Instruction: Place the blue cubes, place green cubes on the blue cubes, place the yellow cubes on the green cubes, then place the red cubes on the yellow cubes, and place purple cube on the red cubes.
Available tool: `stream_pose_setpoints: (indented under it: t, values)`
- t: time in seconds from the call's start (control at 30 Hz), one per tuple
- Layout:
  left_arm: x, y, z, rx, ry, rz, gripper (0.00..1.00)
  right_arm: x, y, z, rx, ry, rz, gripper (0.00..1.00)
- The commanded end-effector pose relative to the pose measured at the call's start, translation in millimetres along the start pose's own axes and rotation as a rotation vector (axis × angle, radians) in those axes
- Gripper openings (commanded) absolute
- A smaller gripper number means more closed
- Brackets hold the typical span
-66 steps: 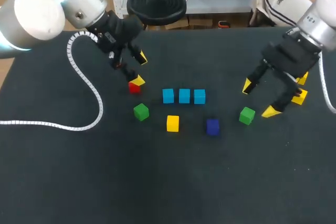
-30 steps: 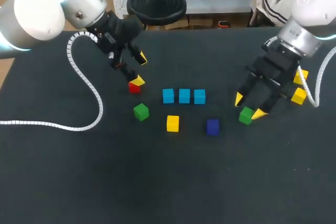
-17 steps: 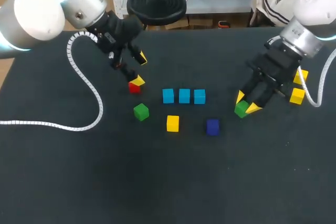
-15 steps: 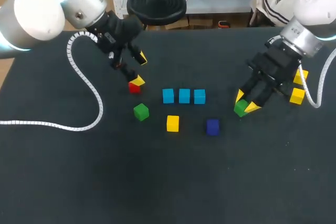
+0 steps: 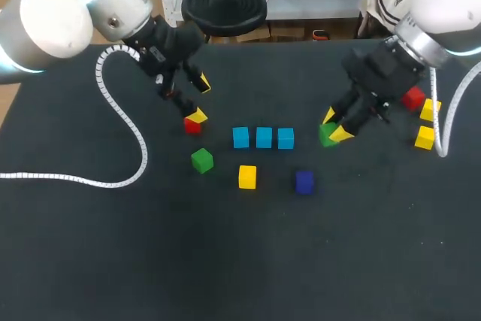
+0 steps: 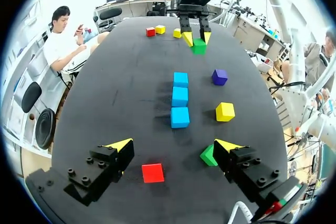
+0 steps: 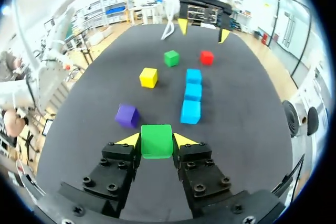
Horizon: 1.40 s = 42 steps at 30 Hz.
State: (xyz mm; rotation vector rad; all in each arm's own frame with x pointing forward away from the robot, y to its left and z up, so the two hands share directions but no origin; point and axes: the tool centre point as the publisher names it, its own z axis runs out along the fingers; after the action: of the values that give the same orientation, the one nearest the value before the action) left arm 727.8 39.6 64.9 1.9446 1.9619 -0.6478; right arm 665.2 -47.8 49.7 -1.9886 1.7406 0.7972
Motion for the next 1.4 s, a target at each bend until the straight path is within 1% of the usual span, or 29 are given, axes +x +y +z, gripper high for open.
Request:
stream_pose_setpoints:
  t: [0.03, 0.1, 0.2, 0.93, 1.03, 1.1, 1.27, 1.4]
  values:
    - [-0.8, 1.5, -0.3, 0.003, 0.005, -0.001, 1.0, -12.6, 7.2, -1.6, 0.118, -0.002, 0.012, 0.0]
    - [-0.8, 1.5, -0.3, 0.003, 0.005, -0.001, 1.0, -21.1, 5.1, -1.4, 0.127, 0.0, 0.018, 0.0]
    - [-0.8, 1.5, -0.3, 0.003, 0.005, -0.001, 1.0, -34.0, 1.3, 0.3, 0.136, -0.021, 0.012, 0.0]
    - [-0.8, 1.5, -0.3, 0.003, 0.005, -0.001, 1.0, -34.0, 1.3, 0.3, 0.136, -0.021, 0.012, 0.0]
    - [-0.8, 1.5, -0.3, 0.003, 0.005, -0.001, 1.0, -41.8, -8.0, 9.0, 0.128, -0.038, 0.014, 0.0]
    - [-0.8, 1.5, -0.3, 0.003, 0.005, -0.001, 1.0, -48.4, -13.6, 14.5, 0.101, -0.062, 0.035, 0.0]
    - [-0.8, 1.5, -0.3, 0.003, 0.005, -0.001, 1.0, -63.7, -19.0, 18.7, 0.098, -0.085, 0.078, 0.0]
    - [-0.8, 1.5, -0.3, 0.003, 0.005, -0.001, 1.0, -71.1, -19.8, 26.4, 0.1, -0.025, 0.117, 0.0]
